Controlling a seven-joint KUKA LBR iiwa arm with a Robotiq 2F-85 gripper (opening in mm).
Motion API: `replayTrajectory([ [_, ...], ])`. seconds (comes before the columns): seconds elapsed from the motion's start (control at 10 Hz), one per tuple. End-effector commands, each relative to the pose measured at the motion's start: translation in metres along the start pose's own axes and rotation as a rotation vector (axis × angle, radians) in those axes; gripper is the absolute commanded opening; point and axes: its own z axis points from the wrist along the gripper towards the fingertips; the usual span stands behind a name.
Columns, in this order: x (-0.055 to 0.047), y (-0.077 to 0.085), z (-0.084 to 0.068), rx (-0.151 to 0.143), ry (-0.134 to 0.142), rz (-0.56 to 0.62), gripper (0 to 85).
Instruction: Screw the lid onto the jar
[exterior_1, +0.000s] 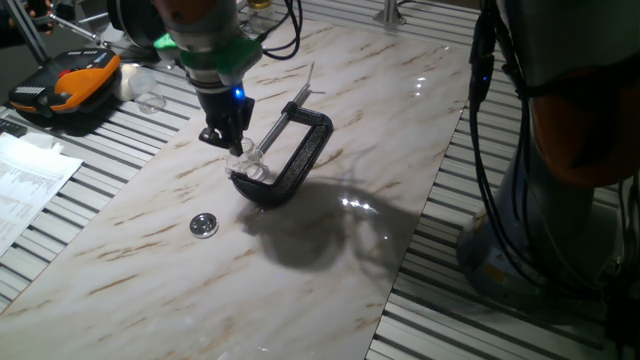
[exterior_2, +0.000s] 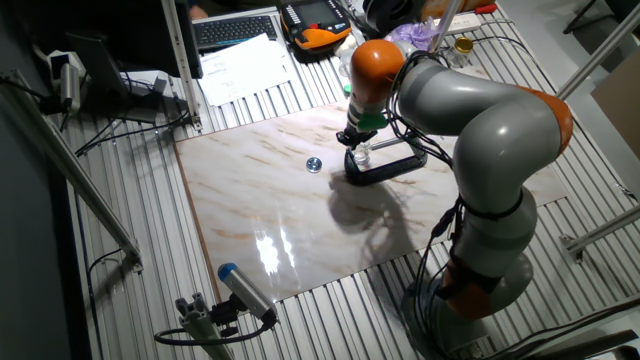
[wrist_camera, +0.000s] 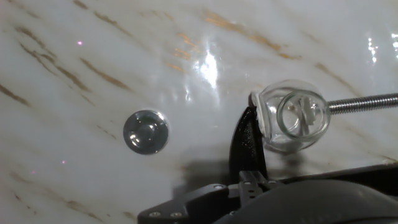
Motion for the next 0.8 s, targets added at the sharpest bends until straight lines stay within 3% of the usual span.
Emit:
replayTrajectory([
  [0.0, 0.0019, 0.0012, 0.0016, -0.006, -0.002, 0.001, 0.0],
  [0.2, 0.0021, 0.0008, 0.0062, -0.01, 0.001, 0.013, 0.0],
  [0.3, 0.0015, 0.0003, 0.0065, 0.011, 0.01, 0.021, 0.0],
  [0.6, 0.0016, 0.0, 0.0074, -0.044, 0.009, 0.023, 0.0],
  [0.7, 0.0016, 0.0, 0.0074, -0.045, 0.009, 0.029, 0.0],
])
